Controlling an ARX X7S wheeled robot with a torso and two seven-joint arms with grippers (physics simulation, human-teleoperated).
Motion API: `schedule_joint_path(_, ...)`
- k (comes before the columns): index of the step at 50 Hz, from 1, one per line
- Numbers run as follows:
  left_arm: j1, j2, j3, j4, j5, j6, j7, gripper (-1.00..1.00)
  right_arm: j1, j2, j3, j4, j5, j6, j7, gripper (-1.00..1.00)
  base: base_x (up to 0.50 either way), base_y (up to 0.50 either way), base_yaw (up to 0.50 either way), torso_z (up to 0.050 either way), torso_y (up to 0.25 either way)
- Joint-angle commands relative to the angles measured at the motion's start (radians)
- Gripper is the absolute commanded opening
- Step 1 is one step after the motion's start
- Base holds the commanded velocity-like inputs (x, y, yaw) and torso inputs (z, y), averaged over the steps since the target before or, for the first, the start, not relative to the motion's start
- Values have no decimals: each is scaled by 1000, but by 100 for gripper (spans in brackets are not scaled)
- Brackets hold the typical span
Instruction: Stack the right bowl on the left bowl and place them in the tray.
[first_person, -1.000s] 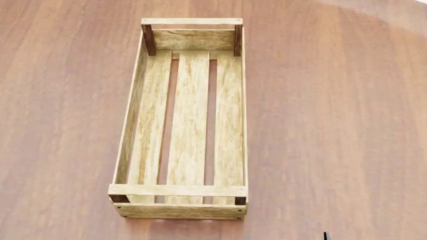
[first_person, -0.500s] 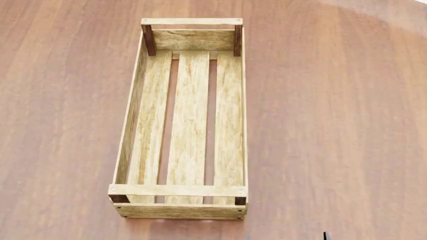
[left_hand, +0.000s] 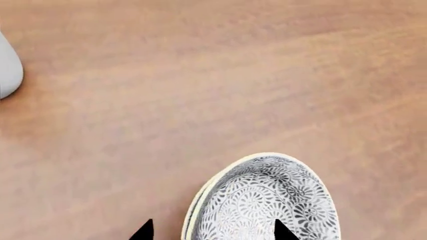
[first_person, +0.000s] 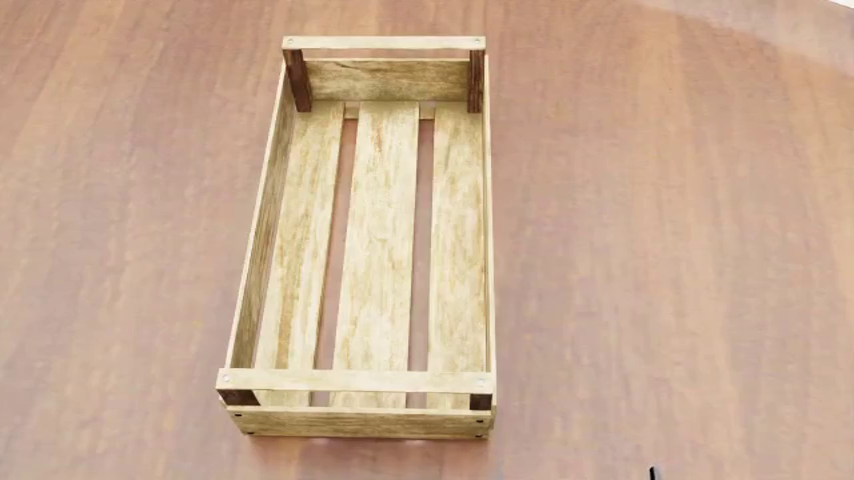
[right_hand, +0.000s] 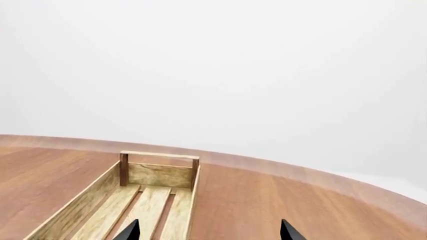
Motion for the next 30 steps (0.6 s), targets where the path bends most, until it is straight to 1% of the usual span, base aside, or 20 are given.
schedule_joint_path(1, 26, 16, -29, 65, 42, 22, 33, 100, 0, -18, 15, 2, -19, 2, -20, 100, 0, 0, 0, 0, 0)
schedule_joint_path(10, 42, 18, -34, 93, 64, 48, 37, 100, 0, -16, 13, 2, -20, 5, -19, 100, 0, 0, 0, 0, 0)
schedule_joint_path(13, 74, 20, -61, 120, 61, 66, 45, 100, 0, -16, 11, 3, -21, 5, -19, 100, 0, 0, 0, 0, 0)
schedule_joint_path(16, 123, 31, -116, 172, 43, 100, 79, 100, 3, -16, 9, 7, -22, 5, -19, 100, 0, 0, 0, 0, 0)
schedule_joint_path(17, 146, 40, -146, 197, 27, 115, 115, 100, 3, -17, 7, 6, -24, 6, -20, 100, 0, 0, 0, 0, 0)
schedule_joint_path(19, 169, 51, -186, 219, -8, 122, 149, 100, 4, -18, 3, 4, -28, 9, -21, 100, 0, 0, 0, 0, 0)
schedule_joint_path(22, 183, 60, -219, 211, -40, 124, 176, 100, 4, -18, 0, 3, -31, 10, -22, 100, 0, 0, 0, 0, 0)
schedule_joint_path(24, 180, 67, -236, 188, -73, 116, 194, 100, 4, -17, -2, 1, -35, 13, -22, 100, 0, 0, 0, 0, 0)
schedule_joint_path(30, 183, 78, -251, 172, -91, 118, 227, 100, 3, -17, -5, -4, -42, 21, -21, 100, 0, 0, 0, 0, 0)
